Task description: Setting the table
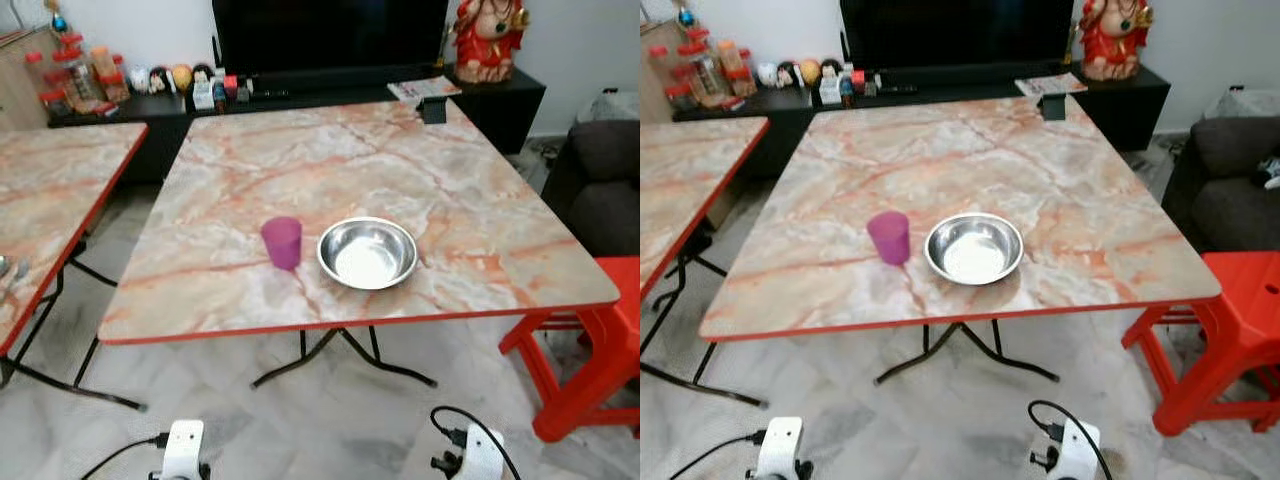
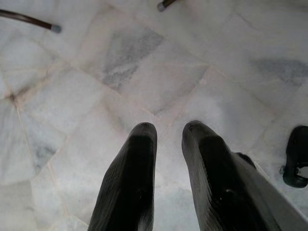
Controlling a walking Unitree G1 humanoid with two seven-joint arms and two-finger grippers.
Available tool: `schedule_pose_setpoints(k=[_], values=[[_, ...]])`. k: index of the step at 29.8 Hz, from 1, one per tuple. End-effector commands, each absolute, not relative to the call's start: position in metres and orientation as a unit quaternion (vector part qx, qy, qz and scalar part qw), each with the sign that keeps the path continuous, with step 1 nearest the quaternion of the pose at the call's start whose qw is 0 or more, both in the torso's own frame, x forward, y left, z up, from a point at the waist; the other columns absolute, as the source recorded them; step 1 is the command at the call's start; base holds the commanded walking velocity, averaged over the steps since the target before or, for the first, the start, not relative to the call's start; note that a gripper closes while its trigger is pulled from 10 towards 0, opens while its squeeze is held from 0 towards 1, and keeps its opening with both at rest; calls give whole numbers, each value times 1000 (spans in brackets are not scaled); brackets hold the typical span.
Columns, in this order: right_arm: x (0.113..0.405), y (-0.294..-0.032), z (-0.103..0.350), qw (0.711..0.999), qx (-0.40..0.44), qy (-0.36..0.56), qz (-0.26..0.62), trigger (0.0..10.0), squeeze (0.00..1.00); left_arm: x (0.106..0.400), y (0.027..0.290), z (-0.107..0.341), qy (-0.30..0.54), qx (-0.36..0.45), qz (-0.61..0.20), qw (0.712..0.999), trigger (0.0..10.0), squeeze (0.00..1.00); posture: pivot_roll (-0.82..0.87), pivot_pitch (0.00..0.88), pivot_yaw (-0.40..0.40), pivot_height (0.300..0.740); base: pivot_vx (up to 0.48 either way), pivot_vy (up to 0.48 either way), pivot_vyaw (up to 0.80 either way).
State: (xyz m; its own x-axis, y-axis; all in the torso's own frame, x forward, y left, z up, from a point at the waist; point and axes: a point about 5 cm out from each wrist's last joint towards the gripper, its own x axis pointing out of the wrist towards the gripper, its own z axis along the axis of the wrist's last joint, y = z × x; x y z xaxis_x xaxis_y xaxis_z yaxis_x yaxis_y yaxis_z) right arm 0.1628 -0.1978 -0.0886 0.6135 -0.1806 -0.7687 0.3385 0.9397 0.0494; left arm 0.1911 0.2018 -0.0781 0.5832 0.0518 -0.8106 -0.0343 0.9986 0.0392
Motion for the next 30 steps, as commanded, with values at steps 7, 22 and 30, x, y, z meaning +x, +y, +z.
schedule_pose_setpoints(k=[7,22,30], values=[[164,-199,-88,893,94,414,-146,10000,0,188,204,-79,459,16,25,888,10000,0,-74,0,45,740,0,309,0],[165,-199,-88,894,92,415,-143,10000,0,188,204,-79,460,18,23,887,10000,0,-72,0,44,740,0,310,0],[163,-198,-88,893,94,416,-144,10000,0,189,205,-79,458,17,25,888,10000,0,-66,0,45,740,0,311,0]])
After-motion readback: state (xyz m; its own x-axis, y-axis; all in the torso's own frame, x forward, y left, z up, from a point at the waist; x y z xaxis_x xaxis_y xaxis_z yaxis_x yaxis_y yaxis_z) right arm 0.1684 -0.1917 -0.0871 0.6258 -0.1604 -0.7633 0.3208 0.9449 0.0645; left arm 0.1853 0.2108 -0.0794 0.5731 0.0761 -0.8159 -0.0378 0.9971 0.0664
